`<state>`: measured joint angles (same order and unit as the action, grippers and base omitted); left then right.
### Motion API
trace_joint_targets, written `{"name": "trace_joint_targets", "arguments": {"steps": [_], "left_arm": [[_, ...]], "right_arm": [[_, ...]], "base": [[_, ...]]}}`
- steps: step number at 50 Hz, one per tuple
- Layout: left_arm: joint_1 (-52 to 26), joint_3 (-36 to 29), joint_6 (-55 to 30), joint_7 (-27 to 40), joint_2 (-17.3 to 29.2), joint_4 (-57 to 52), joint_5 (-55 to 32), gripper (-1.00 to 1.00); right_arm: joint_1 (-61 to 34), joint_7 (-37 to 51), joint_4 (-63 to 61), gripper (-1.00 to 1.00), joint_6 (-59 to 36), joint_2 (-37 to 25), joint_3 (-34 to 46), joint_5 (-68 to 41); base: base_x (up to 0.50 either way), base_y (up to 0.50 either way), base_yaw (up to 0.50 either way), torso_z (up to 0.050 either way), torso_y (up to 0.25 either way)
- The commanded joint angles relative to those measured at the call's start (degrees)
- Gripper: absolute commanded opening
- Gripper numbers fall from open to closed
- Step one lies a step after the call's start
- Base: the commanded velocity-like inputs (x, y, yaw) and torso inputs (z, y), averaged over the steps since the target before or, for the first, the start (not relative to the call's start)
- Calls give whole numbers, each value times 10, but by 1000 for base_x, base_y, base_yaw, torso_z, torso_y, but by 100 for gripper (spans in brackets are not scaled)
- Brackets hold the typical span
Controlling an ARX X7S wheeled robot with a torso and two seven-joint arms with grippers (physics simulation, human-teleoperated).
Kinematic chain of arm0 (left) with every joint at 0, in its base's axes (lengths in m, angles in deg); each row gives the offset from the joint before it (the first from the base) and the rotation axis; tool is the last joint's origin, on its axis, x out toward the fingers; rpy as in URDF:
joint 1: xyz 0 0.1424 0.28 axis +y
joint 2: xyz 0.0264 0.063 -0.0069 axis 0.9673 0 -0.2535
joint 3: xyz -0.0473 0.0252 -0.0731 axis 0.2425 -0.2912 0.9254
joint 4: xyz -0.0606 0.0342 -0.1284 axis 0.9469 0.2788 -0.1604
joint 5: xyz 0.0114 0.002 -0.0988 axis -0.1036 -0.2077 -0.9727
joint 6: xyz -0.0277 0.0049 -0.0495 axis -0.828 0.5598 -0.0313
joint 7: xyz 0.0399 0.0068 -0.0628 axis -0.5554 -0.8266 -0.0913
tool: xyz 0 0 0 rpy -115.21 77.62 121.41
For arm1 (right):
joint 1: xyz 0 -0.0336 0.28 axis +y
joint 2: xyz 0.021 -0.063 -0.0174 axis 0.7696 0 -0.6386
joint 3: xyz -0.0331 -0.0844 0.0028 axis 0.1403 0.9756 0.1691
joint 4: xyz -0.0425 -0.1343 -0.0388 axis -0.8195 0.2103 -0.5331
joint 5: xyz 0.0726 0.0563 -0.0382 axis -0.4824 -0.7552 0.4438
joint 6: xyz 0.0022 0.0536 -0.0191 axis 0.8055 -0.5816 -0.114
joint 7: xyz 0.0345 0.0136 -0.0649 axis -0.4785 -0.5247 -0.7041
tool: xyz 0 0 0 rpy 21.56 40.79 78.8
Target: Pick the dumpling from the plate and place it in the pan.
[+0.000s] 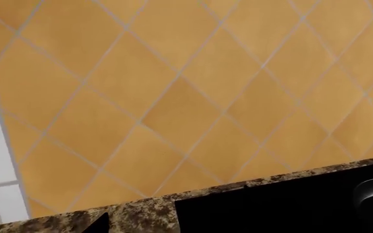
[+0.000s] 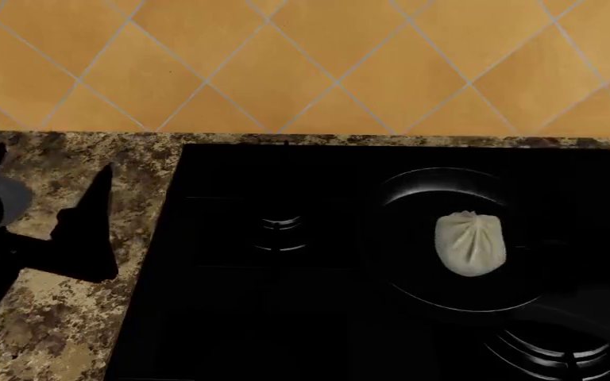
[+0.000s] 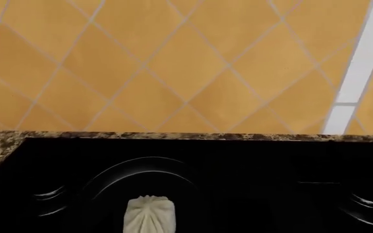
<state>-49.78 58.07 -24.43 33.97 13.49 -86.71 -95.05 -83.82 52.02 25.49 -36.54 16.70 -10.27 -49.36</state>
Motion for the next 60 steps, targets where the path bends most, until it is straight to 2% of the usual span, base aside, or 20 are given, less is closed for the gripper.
{"name": "trace_joint_targets", "arguments": {"steps": [1,10,23,37,48,60], "left_arm": [[51,32,-8,18,37,-55,-25,100],[85,56,-10,31,59,-90,-43,100],[152,97,4,45,89,-132,-59,100],[218,143,27,53,112,-161,-70,100],[283,189,44,62,131,-193,-83,100],[367,261,70,68,147,-227,-99,100]], "right_arm": [[104,-4,-52,100,41,-57,-85,-29],[225,-23,-82,100,61,-77,-204,-35],[364,-54,-97,100,19,-49,-392,-26],[426,-71,-110,100,-25,-20,-504,-25],[473,-83,-123,100,-79,1,-624,-47],[512,-100,-129,100,-137,21,-745,-67]], "base": [[0,0,0,0,0],[0,0,0,0,0],[0,0,0,0,0],[0,0,0,0,0],[0,0,0,0,0],[0,0,0,0,0]]}}
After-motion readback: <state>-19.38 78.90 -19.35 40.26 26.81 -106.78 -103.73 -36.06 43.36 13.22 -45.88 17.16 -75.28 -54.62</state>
